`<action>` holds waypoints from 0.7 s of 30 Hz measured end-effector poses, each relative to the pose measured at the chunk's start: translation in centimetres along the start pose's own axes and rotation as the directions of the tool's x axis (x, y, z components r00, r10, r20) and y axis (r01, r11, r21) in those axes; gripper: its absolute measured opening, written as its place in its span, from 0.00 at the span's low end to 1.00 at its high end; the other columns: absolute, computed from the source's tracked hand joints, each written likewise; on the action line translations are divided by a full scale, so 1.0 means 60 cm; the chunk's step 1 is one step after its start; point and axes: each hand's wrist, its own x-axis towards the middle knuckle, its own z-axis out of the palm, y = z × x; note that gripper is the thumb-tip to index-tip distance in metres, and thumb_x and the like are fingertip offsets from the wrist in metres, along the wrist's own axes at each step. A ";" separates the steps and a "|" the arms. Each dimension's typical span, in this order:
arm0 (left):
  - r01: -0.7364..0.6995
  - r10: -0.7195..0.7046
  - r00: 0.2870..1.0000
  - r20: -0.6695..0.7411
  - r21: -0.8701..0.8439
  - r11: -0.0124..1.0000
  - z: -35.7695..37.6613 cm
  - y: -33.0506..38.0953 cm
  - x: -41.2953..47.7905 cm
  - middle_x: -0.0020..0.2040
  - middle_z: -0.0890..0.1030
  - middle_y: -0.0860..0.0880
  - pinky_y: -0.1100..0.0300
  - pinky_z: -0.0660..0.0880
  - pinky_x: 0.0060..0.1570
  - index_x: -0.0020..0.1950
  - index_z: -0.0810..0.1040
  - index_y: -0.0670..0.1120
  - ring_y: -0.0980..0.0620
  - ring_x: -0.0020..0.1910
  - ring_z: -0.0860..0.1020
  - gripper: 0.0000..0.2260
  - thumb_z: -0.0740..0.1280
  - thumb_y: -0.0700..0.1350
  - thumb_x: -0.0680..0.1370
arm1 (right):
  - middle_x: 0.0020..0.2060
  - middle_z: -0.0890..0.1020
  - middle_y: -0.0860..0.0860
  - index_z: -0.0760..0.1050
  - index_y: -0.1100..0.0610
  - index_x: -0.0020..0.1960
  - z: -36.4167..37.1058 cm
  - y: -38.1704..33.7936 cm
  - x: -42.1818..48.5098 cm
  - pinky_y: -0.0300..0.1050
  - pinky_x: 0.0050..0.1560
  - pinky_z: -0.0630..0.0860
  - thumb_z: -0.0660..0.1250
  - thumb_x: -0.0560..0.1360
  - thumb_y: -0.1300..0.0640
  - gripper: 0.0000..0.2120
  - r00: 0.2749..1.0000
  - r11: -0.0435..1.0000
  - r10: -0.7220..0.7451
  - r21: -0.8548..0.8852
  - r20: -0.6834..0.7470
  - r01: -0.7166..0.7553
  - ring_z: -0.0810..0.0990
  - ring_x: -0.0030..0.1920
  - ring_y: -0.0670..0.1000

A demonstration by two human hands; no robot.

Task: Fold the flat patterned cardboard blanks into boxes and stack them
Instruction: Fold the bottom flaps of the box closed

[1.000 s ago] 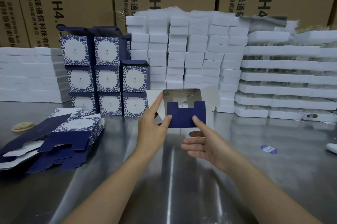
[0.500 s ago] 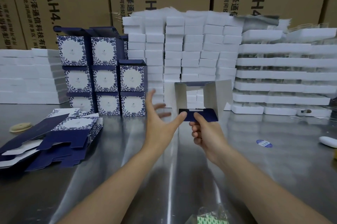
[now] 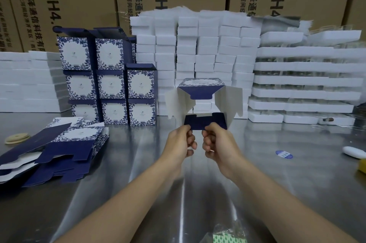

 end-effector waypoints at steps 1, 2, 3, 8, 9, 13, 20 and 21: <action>0.006 -0.006 1.000 0.001 -0.003 1.000 0.001 0.001 0.000 0.29 0.66 0.52 0.57 0.65 0.34 0.39 0.68 0.48 0.53 0.28 0.70 0.14 0.59 0.46 0.85 | 0.28 0.69 0.49 0.74 0.56 0.38 0.000 0.000 0.000 0.41 0.31 0.66 0.64 0.78 0.55 0.11 1.000 1.000 -0.019 -0.010 -0.012 0.018 0.66 0.27 0.49; 0.015 -0.015 1.000 0.000 -0.005 1.000 0.002 0.002 -0.001 0.29 0.66 0.52 0.58 0.65 0.34 0.39 0.69 0.48 0.52 0.28 0.70 0.14 0.59 0.47 0.85 | 0.27 0.67 0.49 0.72 0.56 0.38 0.000 0.001 0.000 0.40 0.29 0.65 0.64 0.78 0.56 0.11 0.999 0.999 -0.038 -0.023 -0.021 0.037 0.64 0.27 0.49; 0.030 -0.030 1.000 0.002 -0.009 1.000 0.002 0.002 -0.001 0.28 0.66 0.52 0.58 0.65 0.34 0.38 0.69 0.48 0.52 0.28 0.70 0.15 0.60 0.47 0.85 | 0.27 0.66 0.49 0.71 0.56 0.38 0.001 0.002 0.000 0.39 0.27 0.64 0.63 0.79 0.57 0.11 0.998 0.998 -0.053 -0.033 -0.023 0.052 0.62 0.27 0.49; 0.053 -0.052 0.997 0.063 -0.008 0.999 0.000 -0.001 -0.005 0.28 0.66 0.51 0.56 0.69 0.37 0.30 0.70 0.52 0.52 0.28 0.70 0.20 0.62 0.50 0.83 | 0.26 0.66 0.49 0.72 0.56 0.37 0.006 0.005 -0.007 0.39 0.28 0.66 0.63 0.79 0.57 0.13 0.998 0.996 -0.050 -0.078 0.047 0.053 0.64 0.26 0.48; 0.044 -0.042 0.997 0.065 -0.023 0.999 0.001 -0.001 -0.005 0.28 0.65 0.51 0.56 0.69 0.37 0.29 0.69 0.53 0.52 0.28 0.69 0.21 0.61 0.49 0.83 | 0.26 0.67 0.49 0.72 0.56 0.36 0.008 0.005 -0.009 0.39 0.28 0.66 0.63 0.79 0.56 0.13 0.997 0.996 -0.043 -0.076 0.063 0.048 0.64 0.26 0.48; 0.032 -0.030 0.999 0.029 -0.065 0.997 0.000 0.003 -0.002 0.28 0.62 0.51 0.57 0.66 0.34 0.33 0.65 0.51 0.52 0.28 0.67 0.18 0.59 0.46 0.84 | 0.27 0.69 0.49 0.73 0.55 0.37 0.011 0.002 -0.009 0.40 0.29 0.64 0.65 0.79 0.54 0.12 0.998 0.999 0.001 -0.035 0.068 0.001 0.65 0.26 0.48; 0.086 -0.084 0.991 0.099 -0.019 0.996 -0.004 -0.001 -0.003 0.30 0.63 0.52 0.57 0.66 0.35 0.34 0.66 0.51 0.51 0.28 0.68 0.18 0.60 0.51 0.84 | 0.25 0.64 0.48 0.70 0.55 0.36 0.005 0.005 -0.001 0.39 0.25 0.61 0.59 0.81 0.58 0.14 1.000 0.999 0.018 0.033 0.008 -0.018 0.61 0.25 0.48; 0.079 -0.076 0.991 0.113 -0.024 0.997 -0.002 -0.002 -0.004 0.30 0.63 0.51 0.56 0.66 0.36 0.34 0.66 0.51 0.52 0.28 0.68 0.18 0.59 0.51 0.84 | 0.25 0.64 0.48 0.70 0.55 0.36 0.005 0.005 -0.002 0.39 0.26 0.61 0.60 0.81 0.57 0.14 1.000 0.999 0.020 0.032 0.014 -0.021 0.60 0.25 0.48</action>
